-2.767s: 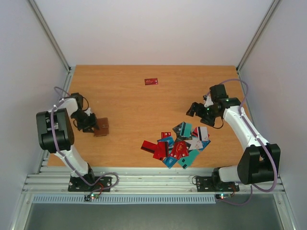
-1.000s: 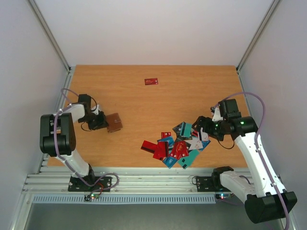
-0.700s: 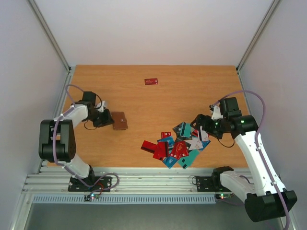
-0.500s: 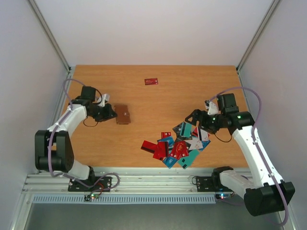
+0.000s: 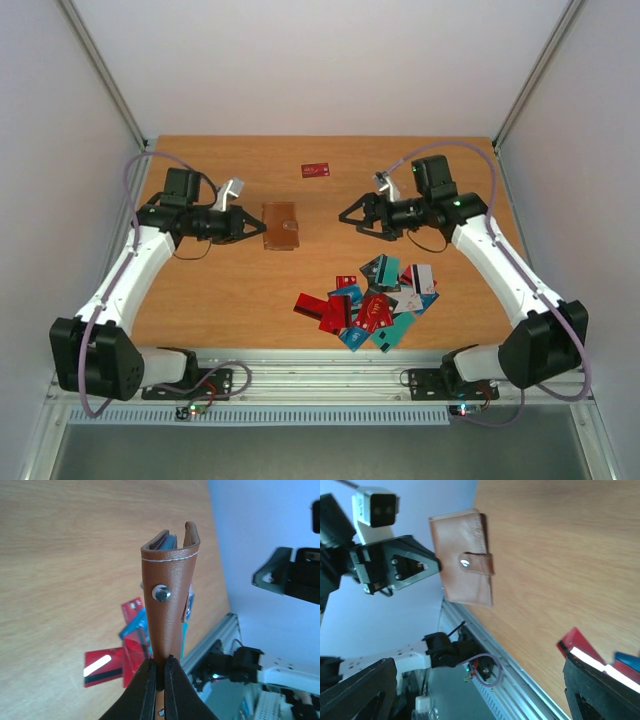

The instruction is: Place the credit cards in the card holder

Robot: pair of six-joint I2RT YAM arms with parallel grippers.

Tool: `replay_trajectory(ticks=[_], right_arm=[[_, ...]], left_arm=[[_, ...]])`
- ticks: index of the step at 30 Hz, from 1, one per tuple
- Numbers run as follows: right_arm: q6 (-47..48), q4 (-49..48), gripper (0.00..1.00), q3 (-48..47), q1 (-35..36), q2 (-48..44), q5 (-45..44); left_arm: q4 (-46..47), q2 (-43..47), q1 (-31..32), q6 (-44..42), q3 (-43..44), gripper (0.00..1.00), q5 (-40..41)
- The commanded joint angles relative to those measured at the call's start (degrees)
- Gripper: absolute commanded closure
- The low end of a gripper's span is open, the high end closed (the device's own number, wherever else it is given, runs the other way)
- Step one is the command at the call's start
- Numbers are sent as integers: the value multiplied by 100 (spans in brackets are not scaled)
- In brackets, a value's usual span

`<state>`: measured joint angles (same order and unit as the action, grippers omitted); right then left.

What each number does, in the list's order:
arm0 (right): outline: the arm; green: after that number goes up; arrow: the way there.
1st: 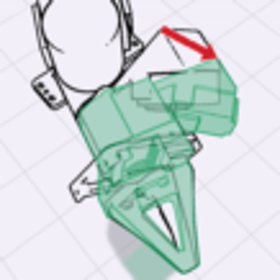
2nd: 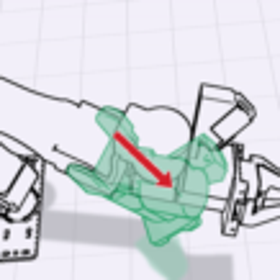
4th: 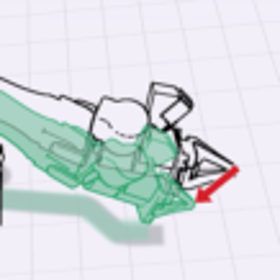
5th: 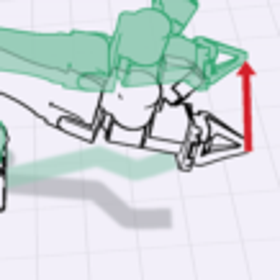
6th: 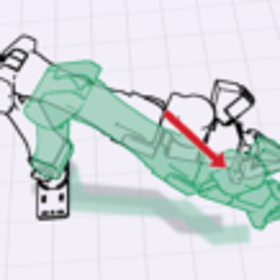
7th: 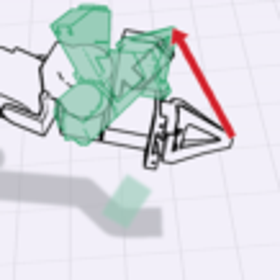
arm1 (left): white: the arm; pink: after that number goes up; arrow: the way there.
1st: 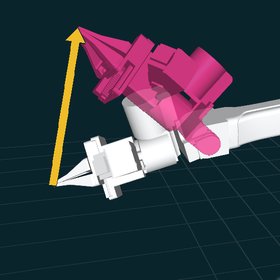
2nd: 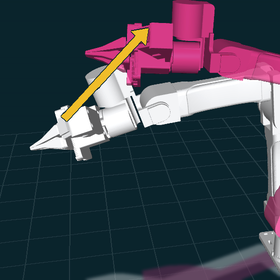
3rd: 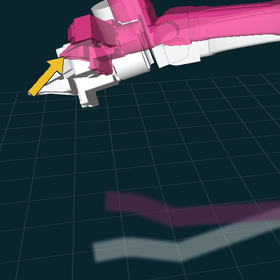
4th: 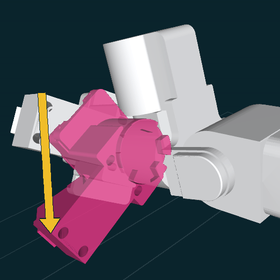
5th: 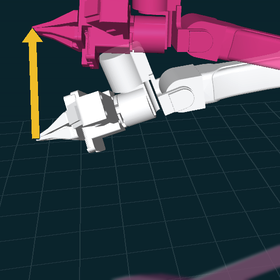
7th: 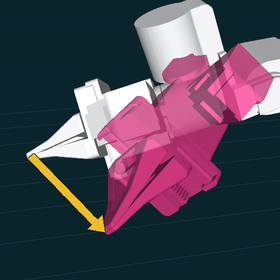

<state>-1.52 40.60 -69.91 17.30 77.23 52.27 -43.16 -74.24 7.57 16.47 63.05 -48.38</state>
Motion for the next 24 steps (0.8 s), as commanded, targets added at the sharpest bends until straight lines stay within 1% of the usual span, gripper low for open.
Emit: replay_trajectory(ticks=[1,5,8,11,14,17,21,24], right_arm=[[-56,-542,9,-368,351,335,801],[-278,-911,12,-552,635,725,1103],[-514,-1188,14,-630,812,956,1132],[-891,-1635,16,-681,923,1105,1192],[-1103,-1830,18,-836,1022,1240,1242],[-1368,-2108,28,-917,1038,1317,1328],[-1652,-2416,50,-923,1039,1266,1518],[-1757,-2589,71,-868,1047,1205,1689]], left_arm=[[8,208,122,314,280,100,-911],[251,284,257,528,352,100,-1257],[725,337,356,948,285,100,-1553],[943,374,491,1222,278,100,-1686],[1176,421,612,1430,277,100,-1800],[1430,496,727,1597,251,100,-1883],[1713,550,793,1890,165,100,-2011],[1710,576,798,1929,161,100,-2077]])
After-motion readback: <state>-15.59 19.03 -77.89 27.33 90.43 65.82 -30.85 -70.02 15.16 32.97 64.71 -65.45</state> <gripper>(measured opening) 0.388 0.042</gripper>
